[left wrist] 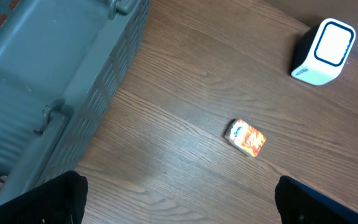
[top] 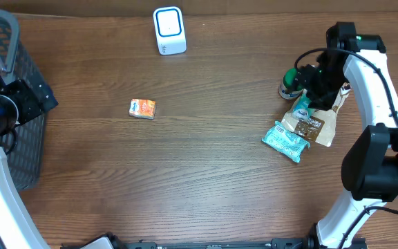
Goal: Scan the item barcode
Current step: 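Move the empty right gripper back toward the table center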
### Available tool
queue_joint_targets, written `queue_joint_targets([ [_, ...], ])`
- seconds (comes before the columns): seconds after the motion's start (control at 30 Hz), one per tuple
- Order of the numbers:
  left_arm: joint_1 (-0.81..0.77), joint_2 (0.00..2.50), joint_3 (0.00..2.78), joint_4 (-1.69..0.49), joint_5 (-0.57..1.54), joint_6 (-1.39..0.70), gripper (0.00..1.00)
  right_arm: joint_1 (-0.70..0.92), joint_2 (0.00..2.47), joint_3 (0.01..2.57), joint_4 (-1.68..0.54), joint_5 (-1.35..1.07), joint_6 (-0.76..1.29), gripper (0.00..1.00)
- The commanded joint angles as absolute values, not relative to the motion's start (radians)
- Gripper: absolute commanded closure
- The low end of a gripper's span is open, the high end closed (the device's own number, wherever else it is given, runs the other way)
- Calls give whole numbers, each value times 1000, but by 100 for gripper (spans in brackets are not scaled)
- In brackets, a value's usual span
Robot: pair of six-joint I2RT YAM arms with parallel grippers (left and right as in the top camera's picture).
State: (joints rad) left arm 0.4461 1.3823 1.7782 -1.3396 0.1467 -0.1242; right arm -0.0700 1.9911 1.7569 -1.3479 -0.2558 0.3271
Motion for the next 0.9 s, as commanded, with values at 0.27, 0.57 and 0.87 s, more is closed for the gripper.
queue_joint_targets([
  [0.27, 450, 1386, 1787, -1338, 157, -128, 0, 228, 1982, 1905, -1350, -352, 284, 0],
  [0.57, 450, 1386, 1787, -1338, 157, -128, 0, 449, 2000, 1901, -1019, -361, 327, 0],
  [0.87, 450, 1386, 1787, -1338, 157, -128, 0, 602, 2144, 1898, -796, -316, 448, 22],
])
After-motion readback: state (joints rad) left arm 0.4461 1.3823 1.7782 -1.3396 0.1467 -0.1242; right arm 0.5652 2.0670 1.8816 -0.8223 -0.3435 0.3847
